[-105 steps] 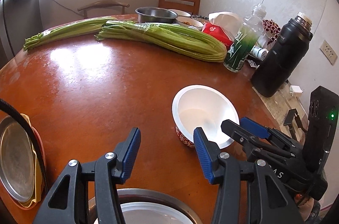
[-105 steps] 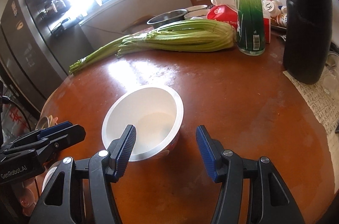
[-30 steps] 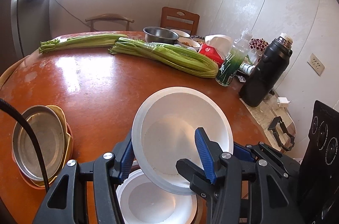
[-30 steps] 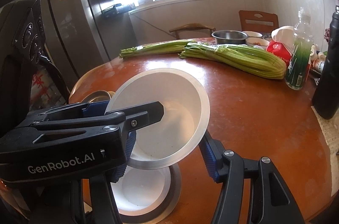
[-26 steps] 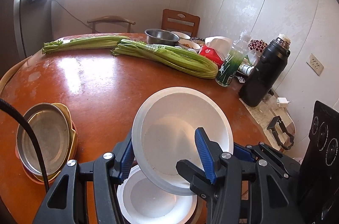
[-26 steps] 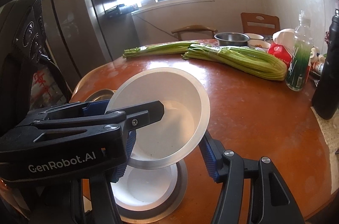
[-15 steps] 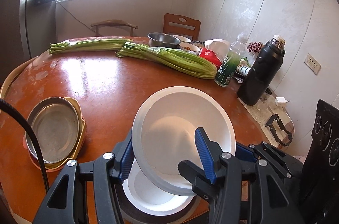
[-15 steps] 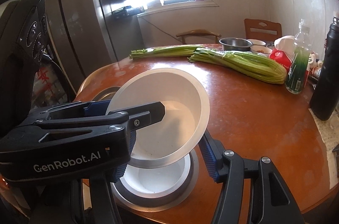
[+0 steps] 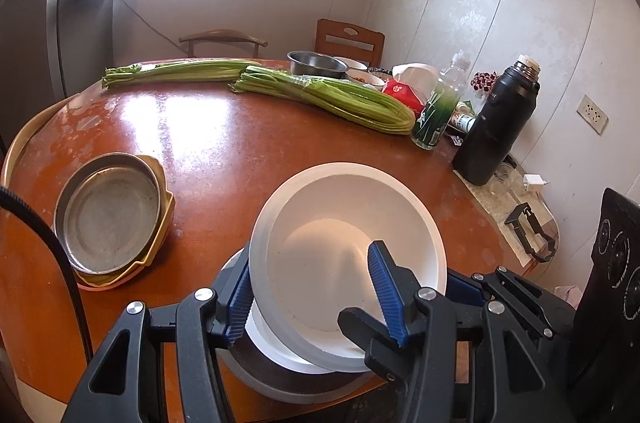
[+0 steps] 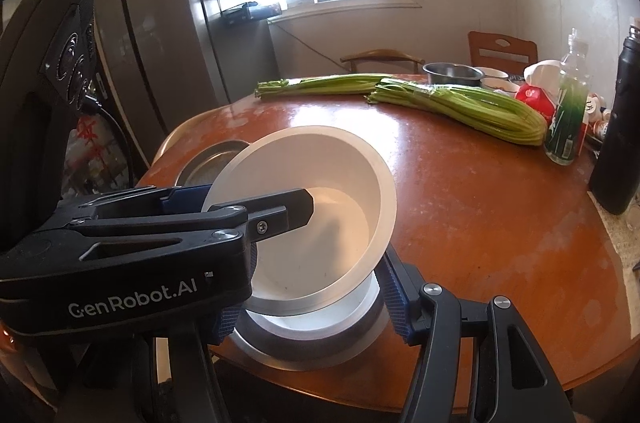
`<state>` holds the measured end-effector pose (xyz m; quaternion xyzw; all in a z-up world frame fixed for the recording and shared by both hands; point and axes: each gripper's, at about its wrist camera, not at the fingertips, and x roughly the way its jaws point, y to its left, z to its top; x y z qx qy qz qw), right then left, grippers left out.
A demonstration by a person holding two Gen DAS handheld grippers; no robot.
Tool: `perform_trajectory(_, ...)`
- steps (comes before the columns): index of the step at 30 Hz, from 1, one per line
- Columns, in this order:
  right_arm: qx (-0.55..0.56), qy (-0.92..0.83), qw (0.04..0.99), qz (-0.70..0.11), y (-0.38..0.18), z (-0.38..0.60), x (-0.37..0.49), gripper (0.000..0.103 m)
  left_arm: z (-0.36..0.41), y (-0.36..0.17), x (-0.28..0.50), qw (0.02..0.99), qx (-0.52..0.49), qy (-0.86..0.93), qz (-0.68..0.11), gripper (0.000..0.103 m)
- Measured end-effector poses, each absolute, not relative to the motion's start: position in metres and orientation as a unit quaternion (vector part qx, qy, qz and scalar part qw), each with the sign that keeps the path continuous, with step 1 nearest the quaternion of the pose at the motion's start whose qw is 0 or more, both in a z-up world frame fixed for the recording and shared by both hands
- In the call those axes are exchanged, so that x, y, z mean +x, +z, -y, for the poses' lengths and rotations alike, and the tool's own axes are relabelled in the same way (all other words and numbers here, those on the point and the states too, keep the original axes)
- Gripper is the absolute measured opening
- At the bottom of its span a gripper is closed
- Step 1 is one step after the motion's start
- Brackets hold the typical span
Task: Organize plates and bowls
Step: 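Carry the red-printed cup with the left tool over the cup in the steel bowl, then lower the red-printed cup into the other cup and open the left tool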
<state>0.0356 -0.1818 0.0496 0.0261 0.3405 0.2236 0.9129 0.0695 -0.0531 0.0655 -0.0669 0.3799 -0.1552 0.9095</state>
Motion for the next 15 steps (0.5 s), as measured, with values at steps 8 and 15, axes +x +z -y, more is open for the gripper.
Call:
perform_trajectory(8,0.016,0.222,0.909,-0.353,0.041,0.178,0.036,0.062,0.054,0.053,0.069,0.905,-0.067,-0.152,-0.391,0.054)
perform_trajectory(15,0.012,0.222,0.905,-0.362,0.034,0.176,0.035,0.062,0.055,0.042,0.072,0.900,-0.068,-0.150,-0.403,0.054)
